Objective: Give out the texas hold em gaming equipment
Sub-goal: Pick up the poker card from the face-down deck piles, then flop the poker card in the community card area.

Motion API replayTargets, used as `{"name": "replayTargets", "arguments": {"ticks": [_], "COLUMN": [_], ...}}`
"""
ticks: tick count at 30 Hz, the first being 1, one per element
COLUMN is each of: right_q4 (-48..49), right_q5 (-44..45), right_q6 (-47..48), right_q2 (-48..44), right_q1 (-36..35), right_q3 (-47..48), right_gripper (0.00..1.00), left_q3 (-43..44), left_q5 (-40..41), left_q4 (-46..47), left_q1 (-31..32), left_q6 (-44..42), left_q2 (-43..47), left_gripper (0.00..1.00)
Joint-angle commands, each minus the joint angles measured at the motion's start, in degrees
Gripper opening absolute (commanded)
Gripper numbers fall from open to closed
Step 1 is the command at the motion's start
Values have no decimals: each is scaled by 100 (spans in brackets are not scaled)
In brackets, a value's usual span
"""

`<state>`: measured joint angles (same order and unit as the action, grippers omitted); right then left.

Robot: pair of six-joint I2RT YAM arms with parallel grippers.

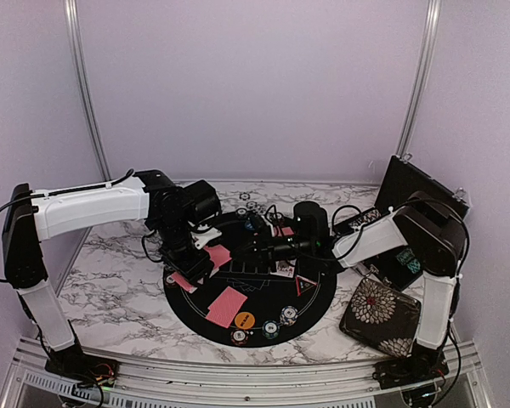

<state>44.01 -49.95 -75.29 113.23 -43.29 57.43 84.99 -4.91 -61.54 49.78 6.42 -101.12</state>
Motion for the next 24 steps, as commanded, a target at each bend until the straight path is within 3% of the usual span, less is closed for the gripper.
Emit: {"name": "replayTargets", "arguments": {"ticks": [1, 8, 12, 19, 24], "right_q4": [47, 94, -444, -1982, -3074], "right_q5": [27, 43, 150, 936, 2366], "right_q6": [262, 380, 967, 2941, 4985], "right_q2": [-438, -783, -1073, -1605, -1813], "right_q1": [181, 451, 699, 1198, 1143], "right_q3": [-135, -502, -625, -634, -357], "right_gripper": [0, 0, 0, 0, 0], "left_q3": [-70, -87, -88, -141, -141], "left_q5": [20, 48, 67, 95, 111], "left_q4": [-51, -33, -25, 40, 33], "left_q1": [23, 29, 23, 27, 16], "left_q6": [6, 15, 30, 110, 52], "left_q2": [72, 47, 46, 134, 134], "left_gripper": [44, 44, 44, 44, 44]}}
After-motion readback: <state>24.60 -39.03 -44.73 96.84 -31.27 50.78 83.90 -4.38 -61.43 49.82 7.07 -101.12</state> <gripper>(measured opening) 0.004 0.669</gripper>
